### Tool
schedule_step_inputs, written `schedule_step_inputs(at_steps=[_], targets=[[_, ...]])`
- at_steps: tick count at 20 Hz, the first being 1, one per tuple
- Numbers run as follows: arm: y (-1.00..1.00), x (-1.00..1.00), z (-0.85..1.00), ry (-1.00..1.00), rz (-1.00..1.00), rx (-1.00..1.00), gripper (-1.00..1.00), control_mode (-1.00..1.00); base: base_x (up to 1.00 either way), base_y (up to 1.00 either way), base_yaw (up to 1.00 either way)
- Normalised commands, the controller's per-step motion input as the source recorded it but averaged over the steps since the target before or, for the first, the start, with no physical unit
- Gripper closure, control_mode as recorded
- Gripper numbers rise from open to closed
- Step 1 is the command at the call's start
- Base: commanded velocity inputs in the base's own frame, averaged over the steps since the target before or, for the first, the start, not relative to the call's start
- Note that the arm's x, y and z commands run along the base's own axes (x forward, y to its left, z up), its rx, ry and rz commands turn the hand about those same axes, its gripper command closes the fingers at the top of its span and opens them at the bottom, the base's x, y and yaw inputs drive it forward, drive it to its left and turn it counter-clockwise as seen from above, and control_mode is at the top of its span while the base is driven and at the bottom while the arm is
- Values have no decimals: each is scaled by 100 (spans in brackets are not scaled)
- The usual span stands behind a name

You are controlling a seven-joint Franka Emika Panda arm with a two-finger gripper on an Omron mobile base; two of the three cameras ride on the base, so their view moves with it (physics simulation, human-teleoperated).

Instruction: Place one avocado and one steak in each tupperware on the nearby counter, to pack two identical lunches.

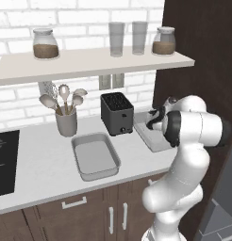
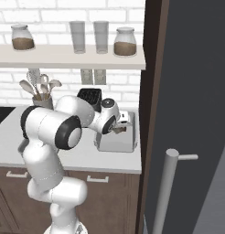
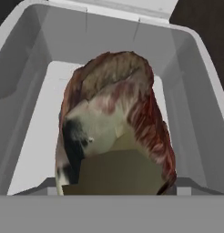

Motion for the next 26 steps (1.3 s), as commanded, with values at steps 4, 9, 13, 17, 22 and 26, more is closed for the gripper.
schedule_step_inputs(at_steps=[4, 9, 13, 17, 22, 26], targets=[[-5, 82, -34, 1, 0, 0, -100, -100, 0, 0, 0], [-2, 58, -16, 2, 0, 0, -100, -100, 0, 0, 0], [0, -9, 37, 0, 0, 0, -100, -100, 0, 0, 0], [10, -59, 91, 0, -1, -1, -100, -100, 0, 0, 0], [63, -97, 77, -6, -1, -13, -100, -100, 0, 0, 0], [91, -98, 76, -4, 0, -17, -100, -100, 0, 0, 0]])
